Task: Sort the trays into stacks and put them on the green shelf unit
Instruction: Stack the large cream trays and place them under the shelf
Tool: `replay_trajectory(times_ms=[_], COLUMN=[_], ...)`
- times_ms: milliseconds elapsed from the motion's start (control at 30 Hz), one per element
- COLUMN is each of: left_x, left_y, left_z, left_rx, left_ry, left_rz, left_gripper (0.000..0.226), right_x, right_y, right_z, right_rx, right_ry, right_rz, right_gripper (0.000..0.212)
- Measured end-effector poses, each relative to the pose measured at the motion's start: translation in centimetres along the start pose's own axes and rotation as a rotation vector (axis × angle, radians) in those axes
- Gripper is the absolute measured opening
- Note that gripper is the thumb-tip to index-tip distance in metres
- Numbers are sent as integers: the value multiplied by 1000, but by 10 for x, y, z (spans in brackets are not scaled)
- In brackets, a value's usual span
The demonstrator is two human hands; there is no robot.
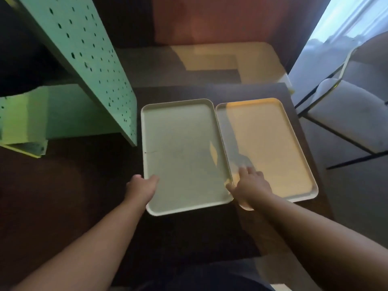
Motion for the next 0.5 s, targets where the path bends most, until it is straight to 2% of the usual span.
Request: replay_trajectory(times_ms=[133, 333, 433, 500], left_x=[-8, -29, -33, -31], left_y=[-20, -48, -51, -55], left_z=[-28, -56, -69, -82], left_rx=[-36, 53, 81, 96], left_ry=[-102, -303, -324, -324], left_rz=[-131, -147, -157, -172], left_gripper=[37, 36, 36, 37], right_x=[-6, -18, -28, -37], right_y=[-9, -16, -27, -33], right_z=[6, 15, 23, 27], right_rx=[-141, -236, -159, -67], right_ry=[-2, 70, 140, 176], right_rz=[-35, -10, 233, 502], right_gripper=[76, 72, 82, 77])
Point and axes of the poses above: each hand's wrist, its own z-axis towards the middle knuckle, its own x-axis out of the palm, y = z × x, the point moved 7 cm from there along z, towards the middle knuckle, and after that the axes turned 12 degrees about -y, right-handed, at the moved point
